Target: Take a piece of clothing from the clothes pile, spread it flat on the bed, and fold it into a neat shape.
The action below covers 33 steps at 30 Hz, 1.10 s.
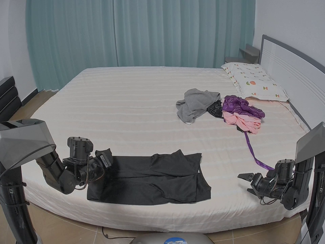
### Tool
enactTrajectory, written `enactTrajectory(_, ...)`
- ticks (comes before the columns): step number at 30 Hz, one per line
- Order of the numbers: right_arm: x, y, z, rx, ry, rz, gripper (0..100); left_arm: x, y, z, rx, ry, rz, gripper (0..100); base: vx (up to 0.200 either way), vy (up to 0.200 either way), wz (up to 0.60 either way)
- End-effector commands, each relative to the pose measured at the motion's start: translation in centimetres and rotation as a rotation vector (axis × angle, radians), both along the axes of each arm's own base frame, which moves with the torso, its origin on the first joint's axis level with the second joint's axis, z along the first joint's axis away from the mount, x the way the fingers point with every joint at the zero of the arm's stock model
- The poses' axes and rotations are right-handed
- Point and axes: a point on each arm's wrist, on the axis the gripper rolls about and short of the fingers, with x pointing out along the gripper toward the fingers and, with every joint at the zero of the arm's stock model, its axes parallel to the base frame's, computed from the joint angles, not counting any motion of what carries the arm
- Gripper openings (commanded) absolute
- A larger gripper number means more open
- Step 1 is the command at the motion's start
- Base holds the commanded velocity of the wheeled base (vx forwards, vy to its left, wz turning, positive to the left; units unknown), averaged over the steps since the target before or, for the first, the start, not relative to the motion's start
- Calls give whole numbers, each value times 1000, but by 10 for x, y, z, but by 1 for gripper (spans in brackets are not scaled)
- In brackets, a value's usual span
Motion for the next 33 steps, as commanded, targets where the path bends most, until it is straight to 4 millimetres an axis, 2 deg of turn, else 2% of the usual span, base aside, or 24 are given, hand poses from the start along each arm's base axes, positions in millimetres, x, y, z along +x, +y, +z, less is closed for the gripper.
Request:
enactTrajectory(1, 0, 0, 0, -1, 0, 3, 100, 5, -22, 26, 0, -61, -35, 0, 0, -200, 0)
enactTrajectory(13, 0, 0, 0, -1, 0, 3, 100, 16, -72, 41, -24, -19, -126, 0, 0, -200, 0)
enactTrajectory(17, 0, 0, 0, -1, 2, 3, 100, 22, -83, 42, -24, 1, -141, 0, 0, -200, 0)
enactTrajectory(18, 0, 0, 0, -1, 2, 3, 100, 30, -95, 40, -37, 17, -149, 0, 0, -200, 0)
enactTrajectory(21, 0, 0, 0, -1, 2, 3, 100, 38, -107, 34, -56, 29, -150, 0, 0, -200, 0)
enactTrajectory(23, 0, 0, -1, -3, 3, 2, 100, 42, -118, 23, -46, 58, -163, 0, 0, 0, 0)
enactTrajectory(27, 0, 1, -1, -4, -1, 5, 100, 49, -129, 3, -4, 69, -136, 0, 0, 0, 0)
enactTrajectory(30, 0, 0, -2, -4, -2, 3, 100, 48, -136, -4, 4, 76, -133, 0, 0, 0, 0)
enactTrajectory(31, -1, 0, -2, -4, -1, 3, 100, 48, -137, -4, 5, 77, -136, 100, 0, 0, 0)
enactTrajectory(33, -1, 1, -2, -4, 2, 5, 100, 47, -141, -5, 5, 77, -142, 100, 0, 0, 0)
